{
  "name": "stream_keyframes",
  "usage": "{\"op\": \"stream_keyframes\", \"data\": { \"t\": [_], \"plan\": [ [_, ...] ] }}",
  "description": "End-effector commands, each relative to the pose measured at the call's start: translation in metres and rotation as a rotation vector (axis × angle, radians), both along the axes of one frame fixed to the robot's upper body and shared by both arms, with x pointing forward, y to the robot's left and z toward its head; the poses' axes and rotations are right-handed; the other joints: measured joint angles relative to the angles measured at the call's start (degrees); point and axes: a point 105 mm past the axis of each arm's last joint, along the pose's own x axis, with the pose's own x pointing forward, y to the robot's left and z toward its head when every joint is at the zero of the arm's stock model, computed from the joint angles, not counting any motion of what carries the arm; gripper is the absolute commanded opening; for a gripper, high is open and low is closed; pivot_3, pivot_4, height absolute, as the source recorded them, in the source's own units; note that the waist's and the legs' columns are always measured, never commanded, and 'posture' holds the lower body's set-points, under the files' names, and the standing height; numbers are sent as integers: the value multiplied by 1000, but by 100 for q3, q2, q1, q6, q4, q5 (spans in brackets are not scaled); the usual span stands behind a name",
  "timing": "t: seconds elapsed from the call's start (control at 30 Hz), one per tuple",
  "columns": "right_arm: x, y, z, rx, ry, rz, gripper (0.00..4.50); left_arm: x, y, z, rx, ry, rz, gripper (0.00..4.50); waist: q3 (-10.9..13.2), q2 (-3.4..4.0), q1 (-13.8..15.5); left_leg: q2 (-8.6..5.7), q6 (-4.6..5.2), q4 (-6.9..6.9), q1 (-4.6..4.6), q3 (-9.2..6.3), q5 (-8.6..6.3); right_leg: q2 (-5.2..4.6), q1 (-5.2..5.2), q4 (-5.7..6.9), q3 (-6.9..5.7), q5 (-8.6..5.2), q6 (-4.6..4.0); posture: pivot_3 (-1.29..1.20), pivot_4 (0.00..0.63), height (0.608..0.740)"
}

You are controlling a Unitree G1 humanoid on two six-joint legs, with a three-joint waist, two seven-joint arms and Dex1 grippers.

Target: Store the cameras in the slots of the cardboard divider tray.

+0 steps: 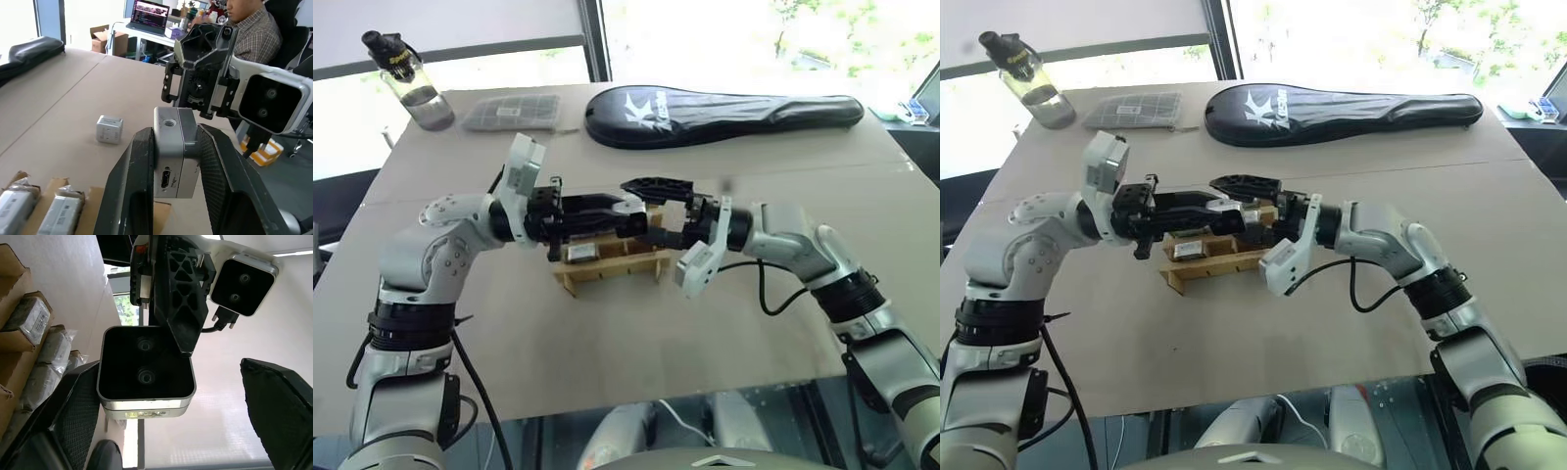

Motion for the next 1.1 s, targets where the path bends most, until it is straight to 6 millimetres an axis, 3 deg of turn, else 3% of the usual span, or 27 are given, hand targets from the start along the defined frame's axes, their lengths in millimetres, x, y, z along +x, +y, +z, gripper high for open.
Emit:
{"op": "stream_keyframes", "data": {
  "t": [0.03,0.13,0.23,0.37,0.47,0.6,0.8,0.97,1.1],
  "plan": [
    [0,-25,11,202,232,-40,4466,6,7,4,-2,-86,32,730,-1,-1,7,0,0,2,-1,-2,0,-4,1,-1,-2,0,0,0,150,740],
    [5,-60,5,386,548,-122,4466,7,15,-4,52,-115,36,730,-1,-1,15,0,0,4,-8,-2,0,-22,1,-1,-2,0,0,0,150,740],
    [0,-88,-7,463,808,-175,4466,10,23,-7,74,-127,51,730,0,0,14,-2,1,4,-12,0,0,-26,3,2,0,0,-1,0,150,740],
    [-24,-112,-24,511,1186,-154,4466,14,36,-21,115,-145,83,730,0,1,44,6,1,-3,-10,-3,0,-26,6,2,12,2,-4,0,150,740],
    [-44,-121,-28,505,1360,-111,4466,14,45,-28,108,-148,99,730,1,-1,42,8,2,-5,-9,2,-1,-26,8,-3,25,3,-4,0,150,740],
    [-60,-131,-28,536,1462,-61,4466,12,51,-33,40,-154,58,730,0,-3,145,7,6,-1,-9,3,-4,-29,12,-4,22,4,-3,0,150,740],
    [-67,-148,-37,518,1511,-101,4466,21,49,-49,68,-184,37,730,0,-8,269,3,8,5,-11,0,-4,-36,16,-5,13,4,-3,0,150,740],
    [-81,-160,-54,405,1527,-151,4466,26,44,-55,86,-192,17,730,-3,-15,317,2,10,6,-12,-1,-5,-38,16,-5,10,4,-3,0,150,740],
    [-86,-165,-54,368,1546,-152,4466,28,41,-57,101,-205,6,730,-3,-15,299,2,10,9,-12,-1,-5,-38,17,-3,11,4,-3,0,150,740]
  ]
}}
